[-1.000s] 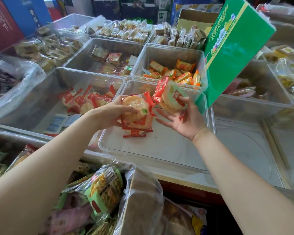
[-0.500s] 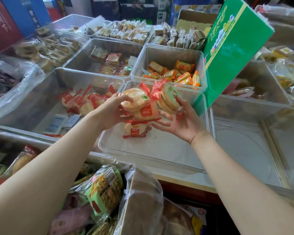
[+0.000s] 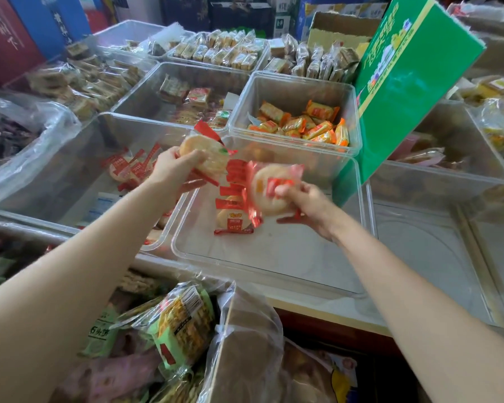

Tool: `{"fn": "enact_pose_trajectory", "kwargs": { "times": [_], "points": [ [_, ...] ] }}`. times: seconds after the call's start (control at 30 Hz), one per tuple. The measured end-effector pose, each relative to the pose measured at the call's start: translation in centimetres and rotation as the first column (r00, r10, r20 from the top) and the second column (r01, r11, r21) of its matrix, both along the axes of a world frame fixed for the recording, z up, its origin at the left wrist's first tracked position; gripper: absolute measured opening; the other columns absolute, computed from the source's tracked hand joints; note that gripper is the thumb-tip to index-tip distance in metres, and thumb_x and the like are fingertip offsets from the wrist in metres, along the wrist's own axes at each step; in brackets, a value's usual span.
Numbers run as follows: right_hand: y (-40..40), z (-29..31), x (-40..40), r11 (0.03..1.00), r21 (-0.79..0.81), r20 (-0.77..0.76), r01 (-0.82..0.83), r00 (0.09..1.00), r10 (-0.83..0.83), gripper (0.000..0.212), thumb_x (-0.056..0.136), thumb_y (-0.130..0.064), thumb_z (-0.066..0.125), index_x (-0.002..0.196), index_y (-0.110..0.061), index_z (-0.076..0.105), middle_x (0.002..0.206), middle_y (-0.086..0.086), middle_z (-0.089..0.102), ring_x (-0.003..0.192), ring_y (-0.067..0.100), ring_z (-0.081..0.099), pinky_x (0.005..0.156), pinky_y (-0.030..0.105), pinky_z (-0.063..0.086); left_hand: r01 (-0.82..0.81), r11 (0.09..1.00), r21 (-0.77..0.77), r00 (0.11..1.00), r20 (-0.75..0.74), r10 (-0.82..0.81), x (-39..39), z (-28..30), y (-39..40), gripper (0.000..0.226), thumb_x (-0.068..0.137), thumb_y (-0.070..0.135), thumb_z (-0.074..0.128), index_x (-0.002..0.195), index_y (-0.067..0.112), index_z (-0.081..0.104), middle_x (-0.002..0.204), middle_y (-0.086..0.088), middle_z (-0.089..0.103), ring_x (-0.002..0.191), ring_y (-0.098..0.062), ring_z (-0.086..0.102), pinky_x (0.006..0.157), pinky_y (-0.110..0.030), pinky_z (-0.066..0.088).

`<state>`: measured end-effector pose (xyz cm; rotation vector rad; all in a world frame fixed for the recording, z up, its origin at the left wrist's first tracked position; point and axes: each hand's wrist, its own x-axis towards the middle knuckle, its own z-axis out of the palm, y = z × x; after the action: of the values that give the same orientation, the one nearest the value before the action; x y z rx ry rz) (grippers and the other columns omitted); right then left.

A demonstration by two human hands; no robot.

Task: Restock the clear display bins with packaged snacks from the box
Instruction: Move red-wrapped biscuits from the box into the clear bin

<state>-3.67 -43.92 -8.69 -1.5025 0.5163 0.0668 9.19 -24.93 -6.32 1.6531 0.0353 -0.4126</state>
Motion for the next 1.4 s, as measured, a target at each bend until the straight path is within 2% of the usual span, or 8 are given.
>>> {"fn": "enact_pose_trajectory", "kwargs": {
  "times": [0.2,0.43,0.63,0.9,1.03,1.13,1.3,1.4],
  "points": [
    [3.9,-2.7,3.0,0.481,-0.639,-0.283,-0.6,0.765,0.578,0.069,0.076,-0.026,0.074,0.13,-0.025,0.031,0.104,0.004,0.058,0.076,0.014,0.059,0.059,0.022,0.054,0.081,0.977,0.197,0.987,0.118,-0.105,-0.2,-0.9,0.1,0.017,0.087,0.011,0.062,0.078,0.015,0.048,0.083,-0.005,0.058,0.072,-0.016,0.063,0.061,-0.028,0.059],
    [6.3,-6.2,4.3,0.051,-0.912,-0.361,-0.408,0.854,0.375,0.081,0.077,-0.049,0.067,0.137,-0.012,0.029,0.133,0.011,0.031,0.121,0.031,0.034,0.093,0.04,0.043,0.095,0.919,0.383,0.971,0.167,-0.17,0.3,-1.9,0.0,0.021,0.08,0.019,0.07,0.078,0.014,0.05,0.094,-0.014,0.063,0.092,-0.029,0.067,0.081,-0.045,0.056],
    [7.7,-6.1,4.4,0.559,-0.741,-0.369,-0.373,0.921,0.126,0.115,0.077,-0.04,0.072,0.147,0.0,-0.009,0.15,0.03,-0.005,0.132,0.042,0.033,0.107,0.04,0.032,0.07,0.946,0.315,0.977,0.172,-0.13,0.2,-2.0,0.0,0.019,0.084,0.016,0.067,0.075,0.018,0.05,0.08,-0.004,0.06,0.083,-0.024,0.067,0.076,-0.038,0.057],
    [7.1,-5.8,4.2,0.789,-0.513,-0.322,-0.338,0.928,0.188,0.126,0.069,-0.028,0.081,0.148,-0.009,-0.015,0.153,0.024,-0.011,0.142,0.038,0.013,0.114,0.045,0.019,0.157,0.917,0.368,0.951,0.193,-0.241,-0.4,-1.3,0.3,0.017,0.083,0.015,0.068,0.086,0.011,0.052,0.079,-0.002,0.055,0.075,-0.016,0.06,0.067,-0.025,0.057],
    [4.2,-2.9,3.1,0.806,-0.493,-0.246,-0.328,0.941,0.233,0.099,0.068,-0.028,0.082,0.145,-0.014,0.022,0.138,0.016,0.034,0.126,0.03,0.043,0.093,0.043,0.049,0.311,0.872,0.379,0.919,0.116,-0.378,-1.0,-0.1,0.8,0.016,0.086,0.009,0.064,0.099,0.008,0.054,0.083,-0.002,0.054,0.072,-0.01,0.059,0.055,-0.014,0.054],
    [2.6,0.1,2.0,0.97,-0.059,-0.043,-0.237,0.971,0.235,0.06,0.082,-0.015,0.069,0.134,-0.018,0.041,0.115,0.003,0.054,0.098,0.018,0.058,0.08,0.032,0.049,0.404,0.824,0.397,0.874,0.097,-0.476,-1.5,0.4,1.1,0.017,0.086,0.003,0.061,0.101,0.008,0.055,0.082,-0.004,0.054,0.072,-0.011,0.057,0.057,-0.014,0.054],
    [1.4,1.2,1.1,0.775,0.62,-0.007,-0.121,0.987,0.16,0.053,0.074,-0.045,0.06,0.12,-0.022,0.05,0.122,0.02,0.046,0.105,0.038,0.06,0.094,0.041,0.05,0.243,0.865,0.439,0.778,0.445,-0.444,-2.2,0.1,1.0,0.026,0.076,0.001,0.072,0.094,0.013,0.058,0.085,0.008,0.06,0.072,-0.004,0.053,0.062,-0.015,0.041],
    [2.4,1.0,1.0,0.728,0.685,-0.012,-0.03,0.999,0.053,0.052,0.077,-0.039,0.063,0.115,-0.007,0.048,0.104,0.024,0.061,0.081,0.026,0.07,0.068,0.029,0.06,0.096,0.771,0.63,0.5,0.639,-0.585,-2.8,-1.0,1.3,0.027,0.072,-0.001,0.072,0.095,0.005,0.059,0.099,-0.009,0.06,0.085,-0.015,0.05,0.073,-0.016,0.043]
  ]
}}
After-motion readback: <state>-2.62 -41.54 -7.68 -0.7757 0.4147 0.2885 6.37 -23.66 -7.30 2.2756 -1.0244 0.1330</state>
